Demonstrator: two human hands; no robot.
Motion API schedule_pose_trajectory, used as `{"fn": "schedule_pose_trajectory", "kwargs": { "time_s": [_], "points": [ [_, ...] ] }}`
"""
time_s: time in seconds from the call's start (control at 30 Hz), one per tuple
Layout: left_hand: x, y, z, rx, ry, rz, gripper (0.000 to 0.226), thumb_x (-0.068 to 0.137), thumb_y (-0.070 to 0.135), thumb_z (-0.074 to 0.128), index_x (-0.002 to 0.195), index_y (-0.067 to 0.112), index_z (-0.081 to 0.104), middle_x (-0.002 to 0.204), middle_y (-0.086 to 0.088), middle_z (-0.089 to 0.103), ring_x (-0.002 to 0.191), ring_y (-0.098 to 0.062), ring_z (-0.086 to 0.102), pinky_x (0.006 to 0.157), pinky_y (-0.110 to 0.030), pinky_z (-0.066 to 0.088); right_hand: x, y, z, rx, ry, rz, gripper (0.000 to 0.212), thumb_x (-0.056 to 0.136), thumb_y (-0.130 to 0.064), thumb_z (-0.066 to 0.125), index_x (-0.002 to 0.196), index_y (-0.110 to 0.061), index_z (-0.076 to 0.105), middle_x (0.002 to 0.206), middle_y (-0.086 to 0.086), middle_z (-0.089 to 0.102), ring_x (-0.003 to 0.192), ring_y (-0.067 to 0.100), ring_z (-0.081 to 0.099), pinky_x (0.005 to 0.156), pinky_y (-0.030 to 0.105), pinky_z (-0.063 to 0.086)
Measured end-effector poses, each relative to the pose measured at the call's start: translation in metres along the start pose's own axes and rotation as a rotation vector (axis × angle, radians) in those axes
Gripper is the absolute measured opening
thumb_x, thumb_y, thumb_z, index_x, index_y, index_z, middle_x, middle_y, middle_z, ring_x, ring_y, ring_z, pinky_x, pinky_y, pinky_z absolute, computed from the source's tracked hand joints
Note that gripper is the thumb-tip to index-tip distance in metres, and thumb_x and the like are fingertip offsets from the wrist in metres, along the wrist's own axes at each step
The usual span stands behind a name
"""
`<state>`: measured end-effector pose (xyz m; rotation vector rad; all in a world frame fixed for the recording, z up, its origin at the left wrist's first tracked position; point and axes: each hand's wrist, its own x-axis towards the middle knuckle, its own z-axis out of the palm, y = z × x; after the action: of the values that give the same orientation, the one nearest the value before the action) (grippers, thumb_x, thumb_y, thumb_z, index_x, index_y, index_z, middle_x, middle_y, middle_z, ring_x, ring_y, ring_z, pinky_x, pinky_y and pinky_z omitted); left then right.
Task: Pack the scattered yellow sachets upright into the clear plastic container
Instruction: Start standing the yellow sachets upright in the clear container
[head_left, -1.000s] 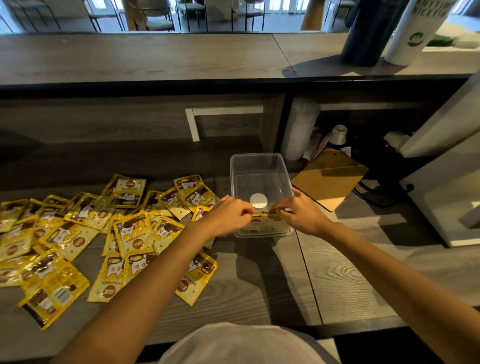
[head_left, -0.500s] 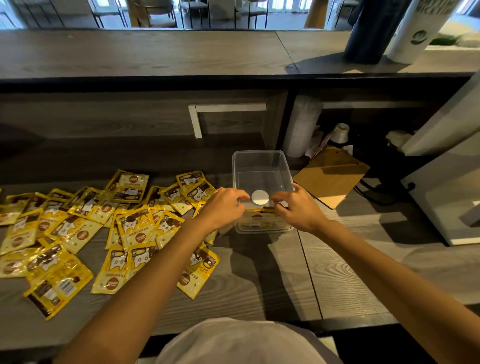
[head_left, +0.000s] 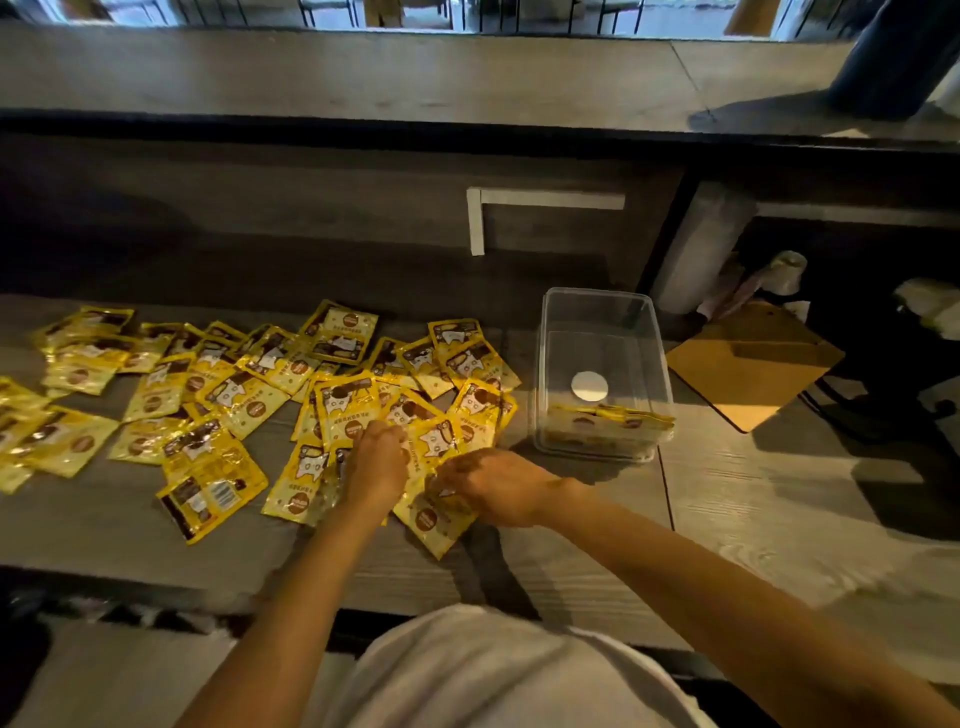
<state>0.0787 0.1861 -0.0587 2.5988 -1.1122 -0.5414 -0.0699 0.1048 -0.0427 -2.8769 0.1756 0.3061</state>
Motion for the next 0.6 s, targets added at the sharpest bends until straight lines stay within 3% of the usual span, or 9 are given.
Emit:
{"fn": "schedule_pose_trajectory", "kwargs": {
  "time_s": [0.1, 0.17, 0.27, 0.33, 0.43, 0.6],
  "points": [
    [-0.012, -0.013, 0.012, 0.008, -0.066, -0.01, 0.041, 0.097, 0.014, 0.043, 0.138, 0.014, 0.044, 0.152, -0.008, 0.029, 0.14, -0.028, 0.026, 0.113, -0.042, 0.028, -0.001, 0.003, 0.015, -0.087, -0.146, -0.004, 0.04, 0.092, -0.02, 0.048, 0.13, -0.008, 0.05, 0.14, 0.01, 0.048, 0.127, 0.031, 0.047, 0.104, 0.046, 0.04],
    [-0.014, -0.013, 0.016, -0.048, -0.067, -0.018, 0.043, 0.095, 0.02, 0.05, 0.137, 0.013, 0.045, 0.155, -0.008, 0.022, 0.142, -0.028, 0.02, 0.115, -0.041, 0.024, -0.008, 0.009, 0.015, -0.149, -0.12, 0.066, 0.035, 0.092, -0.022, 0.049, 0.124, -0.007, 0.053, 0.131, 0.014, 0.056, 0.121, 0.033, 0.051, 0.105, 0.045, 0.036],
    [-0.014, -0.007, 0.021, -0.085, 0.003, -0.014, 0.039, 0.088, 0.023, 0.061, 0.123, 0.007, 0.054, 0.146, -0.014, 0.035, 0.135, -0.032, 0.031, 0.108, -0.042, 0.032, -0.02, 0.013, 0.012, -0.213, -0.09, 0.175, 0.026, 0.095, -0.021, 0.045, 0.111, -0.006, 0.059, 0.116, 0.016, 0.064, 0.111, 0.035, 0.057, 0.098, 0.042, 0.038],
    [-0.014, -0.002, 0.023, -0.09, 0.044, -0.022, 0.045, 0.083, 0.021, 0.067, 0.121, 0.006, 0.049, 0.138, -0.014, 0.042, 0.128, -0.032, 0.037, 0.103, -0.042, 0.035, -0.024, 0.012, 0.011, -0.167, -0.087, 0.27, 0.038, 0.094, -0.028, 0.046, 0.124, -0.004, 0.048, 0.129, 0.018, 0.054, 0.117, 0.035, 0.053, 0.097, 0.042, 0.037],
    [-0.012, 0.007, 0.024, -0.105, 0.056, -0.048, 0.071, 0.079, 0.019, 0.071, 0.137, 0.009, 0.032, 0.143, -0.015, 0.034, 0.134, -0.033, 0.03, 0.108, -0.041, 0.029, -0.023, 0.009, 0.01, 0.03, -0.127, 0.381, 0.068, 0.088, -0.031, 0.058, 0.142, -0.007, 0.023, 0.143, 0.017, 0.034, 0.128, 0.035, 0.042, 0.098, 0.045, 0.041],
    [-0.008, 0.014, 0.022, -0.185, 0.054, -0.085, 0.089, 0.074, 0.009, 0.076, 0.143, 0.011, 0.021, 0.144, -0.017, 0.029, 0.133, -0.035, 0.031, 0.106, -0.044, 0.034, -0.014, 0.006, 0.007, 0.158, -0.113, 0.461, 0.079, 0.083, -0.021, 0.067, 0.143, -0.008, 0.017, 0.137, 0.018, 0.038, 0.121, 0.038, 0.048, 0.094, 0.046, 0.044]
  ]
}}
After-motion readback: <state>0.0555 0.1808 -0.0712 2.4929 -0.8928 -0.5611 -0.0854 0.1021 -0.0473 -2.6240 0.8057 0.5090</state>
